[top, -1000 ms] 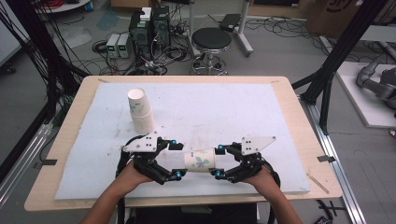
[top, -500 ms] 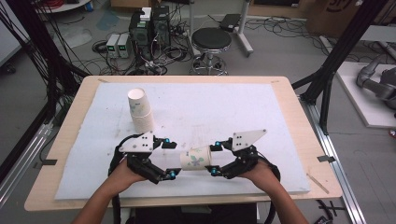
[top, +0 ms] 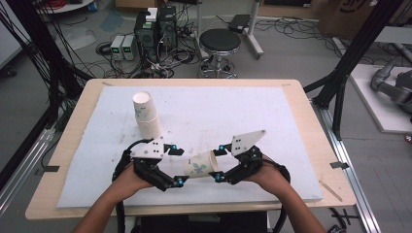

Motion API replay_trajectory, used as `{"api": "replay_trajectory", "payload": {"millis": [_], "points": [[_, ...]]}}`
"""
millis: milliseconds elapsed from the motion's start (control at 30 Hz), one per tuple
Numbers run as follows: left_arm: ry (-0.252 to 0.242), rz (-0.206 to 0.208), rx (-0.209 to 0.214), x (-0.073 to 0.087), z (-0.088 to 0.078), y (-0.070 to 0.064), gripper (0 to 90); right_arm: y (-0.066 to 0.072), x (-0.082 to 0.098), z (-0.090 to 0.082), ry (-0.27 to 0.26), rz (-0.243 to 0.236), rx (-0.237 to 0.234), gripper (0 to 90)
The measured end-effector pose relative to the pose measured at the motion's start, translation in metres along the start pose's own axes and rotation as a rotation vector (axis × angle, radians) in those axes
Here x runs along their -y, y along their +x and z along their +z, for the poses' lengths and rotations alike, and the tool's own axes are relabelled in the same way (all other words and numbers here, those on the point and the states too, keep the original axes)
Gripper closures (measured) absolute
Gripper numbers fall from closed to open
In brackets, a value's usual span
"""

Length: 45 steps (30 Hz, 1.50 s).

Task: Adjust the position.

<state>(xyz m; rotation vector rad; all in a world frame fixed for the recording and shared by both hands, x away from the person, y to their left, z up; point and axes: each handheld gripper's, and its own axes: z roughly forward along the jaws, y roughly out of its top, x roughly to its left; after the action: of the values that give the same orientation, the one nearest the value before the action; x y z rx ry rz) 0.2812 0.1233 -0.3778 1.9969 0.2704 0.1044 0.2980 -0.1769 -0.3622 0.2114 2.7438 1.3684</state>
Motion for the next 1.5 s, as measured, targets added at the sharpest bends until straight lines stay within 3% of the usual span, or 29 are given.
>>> {"api": "replay_trajectory", "payload": {"millis": [300,633,967,1300,1500], "points": [[0.077,0.031,-0.004,-0.003,0.007,0.000,16.3,0.002,-0.012,0.007,0.076,-0.052,0.012,31.1],[0.146,0.062,0.003,-0.005,0.018,-0.001,17.1,0.007,-0.021,0.018,0.196,-0.114,0.023,31.1],[0.187,0.077,0.012,-0.004,0.025,-0.002,19.1,0.008,-0.029,0.024,0.238,-0.142,0.022,31.1],[0.228,0.091,0.027,-0.003,0.032,-0.003,22.4,0.010,-0.036,0.032,0.315,-0.177,0.032,31.0],[0.239,0.086,0.044,-0.003,0.035,-0.002,29.9,0.013,-0.037,0.035,0.329,-0.184,0.024,31.0]]}}
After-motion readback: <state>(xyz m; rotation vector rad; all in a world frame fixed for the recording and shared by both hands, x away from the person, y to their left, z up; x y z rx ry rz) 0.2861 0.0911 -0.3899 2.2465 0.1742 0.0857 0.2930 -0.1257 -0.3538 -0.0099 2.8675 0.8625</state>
